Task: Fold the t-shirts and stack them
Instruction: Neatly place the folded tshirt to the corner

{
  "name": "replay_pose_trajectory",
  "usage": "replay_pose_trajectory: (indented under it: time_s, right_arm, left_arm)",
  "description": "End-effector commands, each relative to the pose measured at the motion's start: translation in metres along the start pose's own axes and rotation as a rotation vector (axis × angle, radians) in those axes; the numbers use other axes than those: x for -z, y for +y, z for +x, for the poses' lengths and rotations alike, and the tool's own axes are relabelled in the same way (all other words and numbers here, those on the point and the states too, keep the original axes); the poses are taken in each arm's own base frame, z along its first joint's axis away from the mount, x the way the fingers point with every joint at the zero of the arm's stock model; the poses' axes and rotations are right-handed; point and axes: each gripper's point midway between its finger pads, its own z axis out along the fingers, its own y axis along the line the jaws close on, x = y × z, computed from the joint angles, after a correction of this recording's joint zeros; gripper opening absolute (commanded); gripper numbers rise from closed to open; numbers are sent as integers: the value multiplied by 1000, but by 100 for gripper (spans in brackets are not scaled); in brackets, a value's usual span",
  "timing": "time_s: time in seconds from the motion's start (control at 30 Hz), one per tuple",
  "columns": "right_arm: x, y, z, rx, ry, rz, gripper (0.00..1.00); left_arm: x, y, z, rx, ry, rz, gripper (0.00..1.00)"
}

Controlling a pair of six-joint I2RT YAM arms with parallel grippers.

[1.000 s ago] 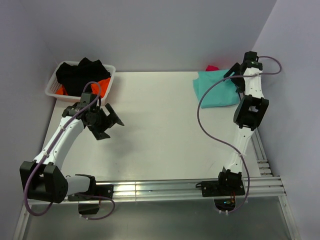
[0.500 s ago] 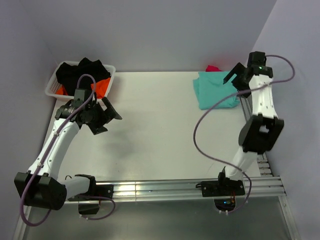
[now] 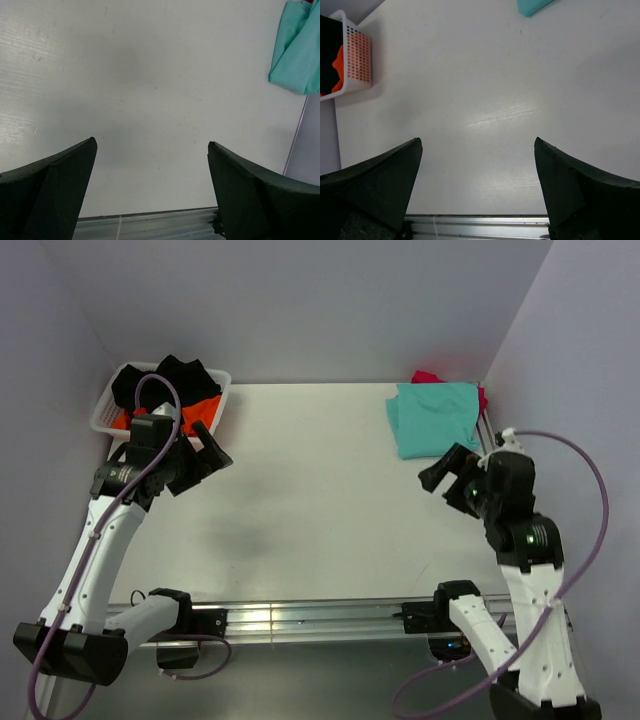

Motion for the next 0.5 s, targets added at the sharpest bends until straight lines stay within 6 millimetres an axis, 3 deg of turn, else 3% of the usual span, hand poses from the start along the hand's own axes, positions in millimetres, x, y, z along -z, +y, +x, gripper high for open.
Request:
replay_pose_trajectory:
  time_s: [0.0,0.17,0.3,0.47]
  right_arm:
    - [23,-11,8,22,-67,-7,100]
    - [43,-11,9,58,-89,-20,100]
    - [50,-15,1,91,-117,13,100]
    - [61,-42,-20,101,-191,191,100]
  left_arm:
    - [19,-7,-15,-72,-123,26,99]
    - [19,0,-12,-105,-136,-16,99]
    - [29,-5,-16,-93,-178,17,100]
    - [42,0,-24,-75,-239,-5,100]
